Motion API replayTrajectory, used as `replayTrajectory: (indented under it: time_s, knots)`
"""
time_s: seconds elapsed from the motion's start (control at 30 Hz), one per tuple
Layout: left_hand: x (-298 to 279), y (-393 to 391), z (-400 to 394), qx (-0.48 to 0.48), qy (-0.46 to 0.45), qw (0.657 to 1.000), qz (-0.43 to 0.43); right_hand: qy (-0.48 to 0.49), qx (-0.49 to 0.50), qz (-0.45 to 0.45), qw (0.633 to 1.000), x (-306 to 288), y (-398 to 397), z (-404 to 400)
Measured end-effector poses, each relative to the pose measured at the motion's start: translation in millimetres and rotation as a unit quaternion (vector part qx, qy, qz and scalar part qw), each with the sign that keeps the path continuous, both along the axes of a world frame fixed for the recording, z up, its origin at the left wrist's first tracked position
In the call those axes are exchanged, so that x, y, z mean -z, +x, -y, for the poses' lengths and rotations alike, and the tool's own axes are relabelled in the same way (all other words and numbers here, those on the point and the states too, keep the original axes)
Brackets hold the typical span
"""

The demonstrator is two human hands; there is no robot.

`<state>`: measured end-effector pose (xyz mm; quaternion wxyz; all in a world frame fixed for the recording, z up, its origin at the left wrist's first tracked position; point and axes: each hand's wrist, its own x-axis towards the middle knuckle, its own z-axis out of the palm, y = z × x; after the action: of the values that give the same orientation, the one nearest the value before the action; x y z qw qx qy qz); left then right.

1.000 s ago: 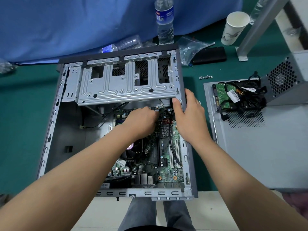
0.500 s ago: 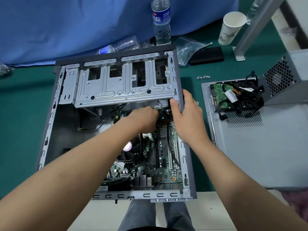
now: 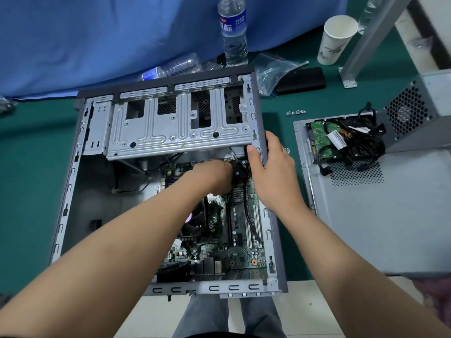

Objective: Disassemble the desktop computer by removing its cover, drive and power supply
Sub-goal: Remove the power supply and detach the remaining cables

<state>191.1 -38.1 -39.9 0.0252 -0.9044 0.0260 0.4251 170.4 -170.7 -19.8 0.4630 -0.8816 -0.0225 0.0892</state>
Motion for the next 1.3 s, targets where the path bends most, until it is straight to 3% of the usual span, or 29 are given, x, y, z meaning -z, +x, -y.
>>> replayTrajectory:
  time_s: [0.57, 0.7, 0.8, 0.9, 1.03, 1.17, 1.3]
  knots:
    - [6.1, 0.0, -7.9, 0.042, 0.002, 0.999, -0.001, 0.005, -0.002, 0.003, 1.0, -0.8, -0.2, 0.3]
    - [-10.8, -5.2, -21.5, -0.005, -0.063, 0.997, 0.041, 0.004, -0.003, 0.002, 1.0, -1.2, 0.0, 0.5]
    - [-23.0, -18.1, -35.7, -0.083, -0.164, 0.98, 0.075, 0.005, -0.005, -0.001, 1.0, -1.8, 0.0, 0.3]
    - [-25.6, -37.1, -46.7, -0.247, -0.299, 0.917, 0.092, 0.002, 0.001, 0.021, 1.0, -2.0, -0.9, 0.4]
    - [-21.6, -63.8, -51.5, -0.456, -0.491, 0.74, 0.051, 0.007, 0.011, 0.12, 0.993, -8.3, -5.3, 1.9]
    - [-17.5, -77.2, -42.1, -0.527, -0.604, 0.597, 0.04, 0.002, -0.026, 0.202, 0.979, -14.4, -8.1, 2.7]
    - [-17.2, -79.8, -26.3, -0.536, -0.672, 0.51, 0.024, 0.013, -0.077, 0.175, 0.981, -20.9, -11.2, 2.3]
